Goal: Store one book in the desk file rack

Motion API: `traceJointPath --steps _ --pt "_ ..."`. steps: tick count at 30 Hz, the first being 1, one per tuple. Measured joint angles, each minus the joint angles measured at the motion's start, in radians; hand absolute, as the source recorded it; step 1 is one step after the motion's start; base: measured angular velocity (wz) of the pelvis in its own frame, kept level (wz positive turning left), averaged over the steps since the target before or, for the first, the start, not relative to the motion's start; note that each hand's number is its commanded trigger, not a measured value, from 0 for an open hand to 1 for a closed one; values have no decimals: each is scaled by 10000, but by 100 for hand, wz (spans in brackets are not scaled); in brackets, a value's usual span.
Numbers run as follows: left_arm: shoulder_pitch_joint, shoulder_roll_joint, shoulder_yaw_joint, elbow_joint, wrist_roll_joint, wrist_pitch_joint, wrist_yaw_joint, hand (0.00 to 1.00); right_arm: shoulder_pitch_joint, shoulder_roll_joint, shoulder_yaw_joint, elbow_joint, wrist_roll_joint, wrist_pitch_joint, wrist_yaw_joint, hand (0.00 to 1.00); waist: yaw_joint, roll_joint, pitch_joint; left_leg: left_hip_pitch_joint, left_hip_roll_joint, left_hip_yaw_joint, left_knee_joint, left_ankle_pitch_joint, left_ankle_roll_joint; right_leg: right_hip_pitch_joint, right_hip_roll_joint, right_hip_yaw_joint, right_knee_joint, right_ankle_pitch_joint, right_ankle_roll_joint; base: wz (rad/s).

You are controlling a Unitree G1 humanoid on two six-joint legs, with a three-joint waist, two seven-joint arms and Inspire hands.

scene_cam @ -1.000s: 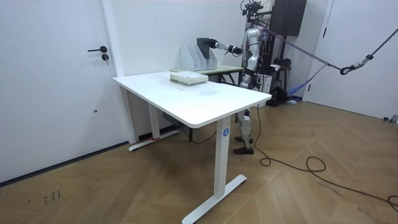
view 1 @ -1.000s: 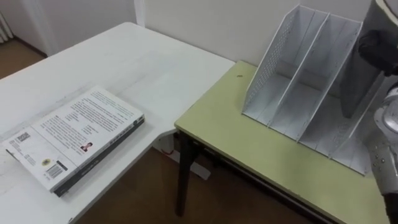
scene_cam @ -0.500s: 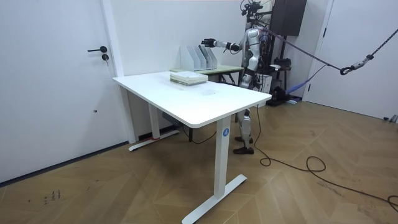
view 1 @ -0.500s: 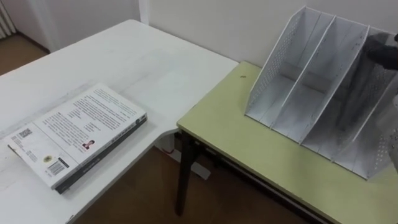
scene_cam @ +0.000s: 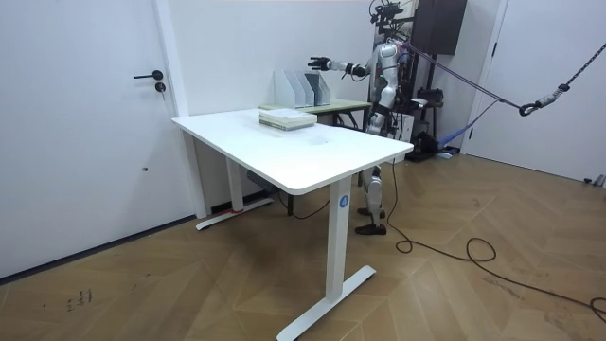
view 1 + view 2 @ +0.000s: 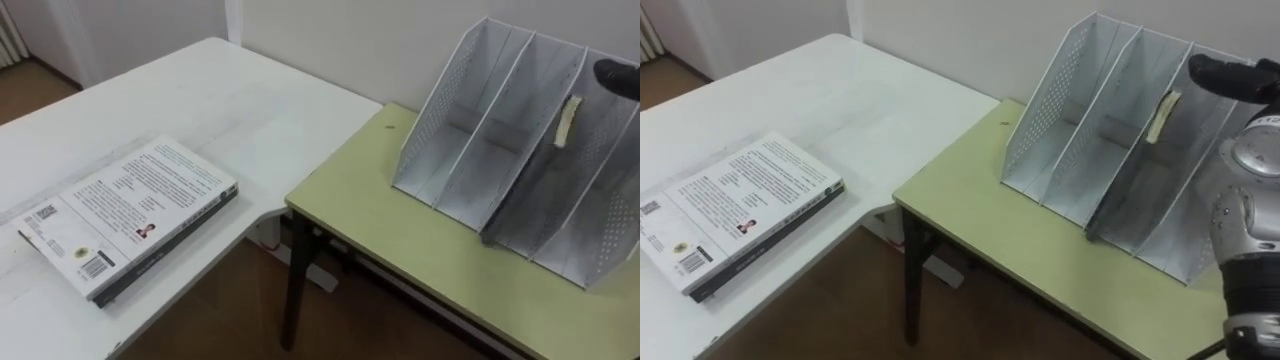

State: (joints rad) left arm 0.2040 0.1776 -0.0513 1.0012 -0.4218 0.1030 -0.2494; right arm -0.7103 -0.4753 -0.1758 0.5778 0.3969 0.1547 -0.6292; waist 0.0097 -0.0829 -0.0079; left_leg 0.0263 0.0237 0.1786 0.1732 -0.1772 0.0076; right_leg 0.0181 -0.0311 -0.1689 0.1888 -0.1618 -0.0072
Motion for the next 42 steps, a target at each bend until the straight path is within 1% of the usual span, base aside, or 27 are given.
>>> traceJointPath --steps 12,16,17,19,21,24,26,27,31,33,34,35,36,37,38,39,41,42 --pt "-29 19 -42 -14 12 15 5 0 -2 1 49 -18 -8 0 -1 0 -11 1 0 -56 -1 -10 -7 0 0 -34 -8 -61 -6 0 0 0" --pt "-88 44 -94 -20 17 66 11 0 -26 0 280 -590 -66 16 2 0 -16 17 -10 -112 -2 -4 -8 0 0 -108 -12 -51 34 0 0 -2" --pt "-152 46 -111 -8 21 112 16 0 -51 0 438 -912 -73 16 127 0 -13 21 -12 -128 -3 12 3 0 0 -151 -11 -24 78 -1 0 -5" --pt "-184 62 -148 3 36 185 24 0 -249 0 674 -1013 -78 17 468 0 -7 19 -10 -122 -1 19 48 0 0 -165 -12 4 133 -1 1 -4" --pt "-241 61 -150 4 266 215 17 0 -464 2 828 -1175 -78 122 878 0 7 19 -9 -122 -5 10 88 0 1 -161 -17 35 134 -1 1 -4" --pt "-282 95 -313 17 348 199 16 0 -681 5 1102 -1839 41 188 1395 0 18 67 23 -65 1 -2 105 0 1 -103 -17 39 138 0 -1 0" --pt "-377 97 -451 12 208 195 25 0 -711 15 1554 -2835 49 146 1780 0 119 191 106 23 14 11 100 -1 0 -52 -6 65 153 3 -6 -4" --pt "-417 105 -494 9 210 193 26 0 -715 16 1645 -3017 50 126 1938 0 126 204 114 27 20 12 98 -2 -1 -49 -2 64 155 5 -9 -5" --pt "-581 124 -526 139 216 194 12 0 -682 47 2271 -4518 88 135 3143 0 216 198 120 16 54 112 68 1 -10 -101 54 198 154 20 -34 -7" --pt "-621 170 -602 137 218 193 11 0 -646 48 2601 -5025 234 112 3820 0 214 149 132 32 56 103 64 2 -12 -84 60 277 141 21 -36 0" --pt "-665 230 -721 136 215 192 1 0 -469 49 2735 -5294 320 112 4322 0 225 70 131 40 53 102 64 2 -12 -70 54 285 141 21 -36 0" --pt "-689 304 -752 123 203 188 -18 0 -261 47 2887 -5464 389 115 4791 0 277 -27 158 49 52 104 65 2 -12 -55 51 287 137 21 -35 0" --pt "-692 364 -808 118 202 186 -26 0 -174 46 3019 -5528 427 131 5001 0 270 -73 156 36 52 103 66 1 -12 -59 51 286 129 21 -36 0" --pt "-693 475 -902 103 201 195 -28 0 -2 46 3303 -5685 509 218 5521 0 267 -152 152 -9 51 65 68 0 -12 -80 48 280 128 22 -36 4" --pt "-702 532 -912 83 195 200 -31 0 123 46 3592 -5780 735 279 6093 0 269 -197 124 -73 66 20 76 -3 -10 -138 43 282 131 24 -33 5" --pt "-731 564 -928 82 198 210 -37 0 174 44 3724 -5784 845 302 6399 0 240 -210 115 -99 97 -6 80 -3 -9 -156 38 265 131 26 -32 9" --pt "-824 746 -960 77 214 218 -172 0 456 41 4216 -5805 1007 440 7654 0 297 -237 94 -155 107 -76 133 -7 -12 -150 38 234 133 33 -33 11" --pt "-839 800 -967 86 212 219 -243 0 549 37 4343 -5806 1036 444 7957 0 305 -232 97 -152 110 -105 133 -8 -14 -134 40 218 132 33 -33 13"
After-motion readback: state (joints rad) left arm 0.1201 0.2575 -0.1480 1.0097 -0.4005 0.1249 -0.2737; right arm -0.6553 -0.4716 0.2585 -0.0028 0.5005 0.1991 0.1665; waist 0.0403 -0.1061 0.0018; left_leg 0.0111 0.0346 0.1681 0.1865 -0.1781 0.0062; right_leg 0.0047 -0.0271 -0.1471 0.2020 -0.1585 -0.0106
